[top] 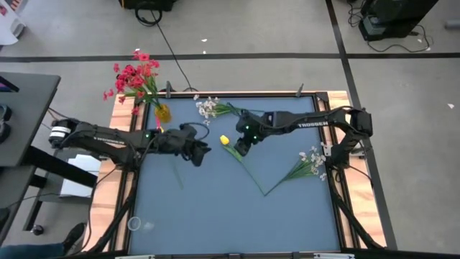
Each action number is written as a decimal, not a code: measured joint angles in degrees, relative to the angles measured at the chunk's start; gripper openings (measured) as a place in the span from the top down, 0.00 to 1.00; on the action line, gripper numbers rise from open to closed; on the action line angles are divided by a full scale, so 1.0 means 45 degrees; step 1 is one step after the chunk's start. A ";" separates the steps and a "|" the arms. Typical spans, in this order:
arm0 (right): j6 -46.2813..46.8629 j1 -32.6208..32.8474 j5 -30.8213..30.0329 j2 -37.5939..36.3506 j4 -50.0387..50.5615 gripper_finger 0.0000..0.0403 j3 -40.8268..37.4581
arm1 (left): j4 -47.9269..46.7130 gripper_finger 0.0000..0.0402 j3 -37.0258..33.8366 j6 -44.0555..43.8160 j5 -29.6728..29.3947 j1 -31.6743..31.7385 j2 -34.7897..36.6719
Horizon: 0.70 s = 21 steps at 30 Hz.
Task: Sort flowers into vase by color
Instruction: Put the top white flowers into the transparent vase
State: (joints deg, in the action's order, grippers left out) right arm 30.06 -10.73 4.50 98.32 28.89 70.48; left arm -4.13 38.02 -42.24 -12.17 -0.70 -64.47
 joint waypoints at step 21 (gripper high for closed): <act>-0.7207 -0.3291 -0.1144 0.3511 0.1842 0.49 0.3446 | -0.0105 0.59 0.0000 0.0293 -0.0139 0.2227 0.0000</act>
State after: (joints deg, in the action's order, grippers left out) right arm -2.37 -25.54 -0.64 114.12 37.18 85.99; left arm -4.60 38.02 -40.92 -12.80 9.32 -64.47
